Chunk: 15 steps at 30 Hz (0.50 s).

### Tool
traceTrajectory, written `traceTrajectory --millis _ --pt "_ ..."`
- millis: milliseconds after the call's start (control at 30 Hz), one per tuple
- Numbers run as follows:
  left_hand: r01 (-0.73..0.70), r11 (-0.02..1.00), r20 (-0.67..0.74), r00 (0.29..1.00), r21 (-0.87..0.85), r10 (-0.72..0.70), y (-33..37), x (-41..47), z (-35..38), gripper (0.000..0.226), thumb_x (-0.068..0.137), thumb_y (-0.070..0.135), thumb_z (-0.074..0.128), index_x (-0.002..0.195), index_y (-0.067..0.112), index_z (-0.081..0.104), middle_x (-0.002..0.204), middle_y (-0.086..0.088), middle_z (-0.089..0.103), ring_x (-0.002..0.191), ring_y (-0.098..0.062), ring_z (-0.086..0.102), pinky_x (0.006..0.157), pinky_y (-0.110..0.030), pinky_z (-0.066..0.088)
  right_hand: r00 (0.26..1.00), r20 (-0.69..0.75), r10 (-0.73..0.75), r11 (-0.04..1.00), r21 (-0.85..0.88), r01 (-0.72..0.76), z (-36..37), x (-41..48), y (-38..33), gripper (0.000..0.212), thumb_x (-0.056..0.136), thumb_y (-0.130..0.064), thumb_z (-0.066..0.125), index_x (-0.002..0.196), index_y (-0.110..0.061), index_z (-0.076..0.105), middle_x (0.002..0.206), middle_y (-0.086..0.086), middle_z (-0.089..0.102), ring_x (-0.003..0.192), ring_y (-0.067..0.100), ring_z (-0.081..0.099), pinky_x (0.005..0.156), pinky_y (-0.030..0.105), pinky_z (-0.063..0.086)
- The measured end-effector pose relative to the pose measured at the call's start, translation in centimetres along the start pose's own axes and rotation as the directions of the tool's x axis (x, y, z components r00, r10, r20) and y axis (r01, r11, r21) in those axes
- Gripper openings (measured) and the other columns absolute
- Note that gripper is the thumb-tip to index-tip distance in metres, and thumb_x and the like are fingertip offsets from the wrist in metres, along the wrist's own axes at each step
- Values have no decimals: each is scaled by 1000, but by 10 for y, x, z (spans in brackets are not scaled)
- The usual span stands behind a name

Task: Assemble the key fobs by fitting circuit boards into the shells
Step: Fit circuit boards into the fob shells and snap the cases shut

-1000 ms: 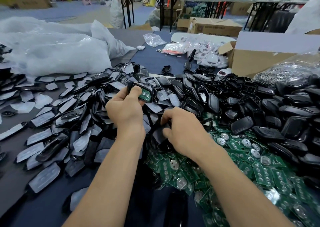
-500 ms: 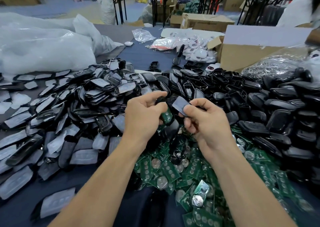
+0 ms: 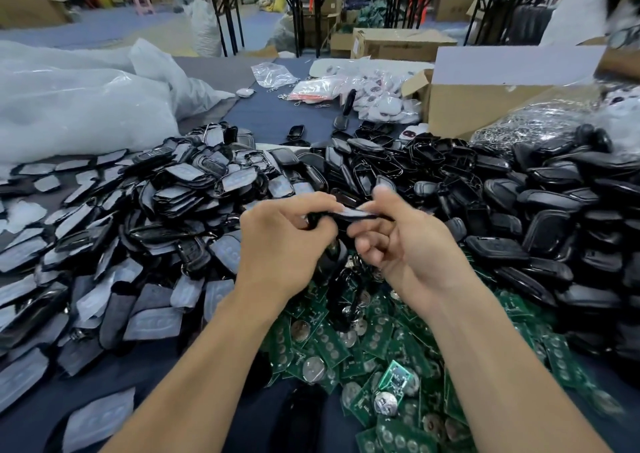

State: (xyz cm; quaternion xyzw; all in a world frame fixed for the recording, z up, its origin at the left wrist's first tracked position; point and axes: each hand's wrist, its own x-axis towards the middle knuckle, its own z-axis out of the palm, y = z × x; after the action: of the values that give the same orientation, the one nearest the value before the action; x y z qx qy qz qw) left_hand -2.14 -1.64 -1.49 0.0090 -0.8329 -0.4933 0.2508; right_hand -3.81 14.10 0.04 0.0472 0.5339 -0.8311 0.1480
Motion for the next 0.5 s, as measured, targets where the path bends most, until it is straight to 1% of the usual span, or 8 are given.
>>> traceTrajectory --millis 33,67,100,133,200,267,367,500 --pt "65 996 -14 998 -68 -66 1 1 0 35 79 14 75 86 48 81 67 16 75 44 -3 54 48 -18 45 1000 6 -11 999 34 10 -2 0 -1 29 103 -29 58 91 -5 68 74 14 72 53 16 62 45 21 46" --pt "143 976 -7 989 -165 -146 1 2 0 35 80 10 74 83 43 82 61 8 73 41 -6 56 43 -18 41 999 10 -44 998 34 43 -3 0 -2 26 102 -26 59 95 -5 71 81 14 75 60 17 65 51 22 50" --pt "225 937 28 974 -268 -225 1 3 -1 35 81 3 73 80 37 84 61 3 74 40 -8 59 39 -17 41 996 22 -85 996 2 85 -5 0 -2 16 99 -16 62 98 -6 74 89 13 77 69 18 67 58 24 53" --pt "303 886 89 953 -352 -290 1 4 -1 35 82 -3 72 79 29 85 65 -2 76 41 -12 62 40 -17 43 990 41 -133 989 -53 135 -7 -1 -2 14 95 -4 64 99 -9 77 96 10 78 77 17 69 65 25 55" --pt "415 807 223 909 -420 -352 3 6 -1 30 84 -9 69 81 16 85 69 -12 77 43 -17 64 42 -17 45 974 87 -209 951 -212 223 -7 -2 0 32 86 11 67 99 -16 79 99 4 80 86 14 72 76 25 56" --pt "456 789 305 885 -412 -352 3 5 -1 25 84 -9 68 86 10 84 69 -15 76 43 -18 62 42 -18 44 960 69 -270 907 -317 277 -2 -2 3 31 83 11 72 94 -17 80 85 0 78 75 9 69 73 23 54" --pt "463 800 378 868 -382 -322 2 4 -3 26 85 -7 69 87 14 85 71 -11 77 43 -18 61 42 -19 43 956 -32 -291 919 -286 270 0 -1 4 24 84 7 74 78 -15 81 64 -1 67 56 8 55 57 20 47" --pt "474 779 401 861 -411 -312 3 3 -2 22 88 -3 73 91 16 83 72 -7 77 44 -16 61 43 -18 43 967 -98 -234 964 -150 218 -3 1 2 25 87 9 72 75 -12 80 66 5 65 53 10 50 54 21 44"
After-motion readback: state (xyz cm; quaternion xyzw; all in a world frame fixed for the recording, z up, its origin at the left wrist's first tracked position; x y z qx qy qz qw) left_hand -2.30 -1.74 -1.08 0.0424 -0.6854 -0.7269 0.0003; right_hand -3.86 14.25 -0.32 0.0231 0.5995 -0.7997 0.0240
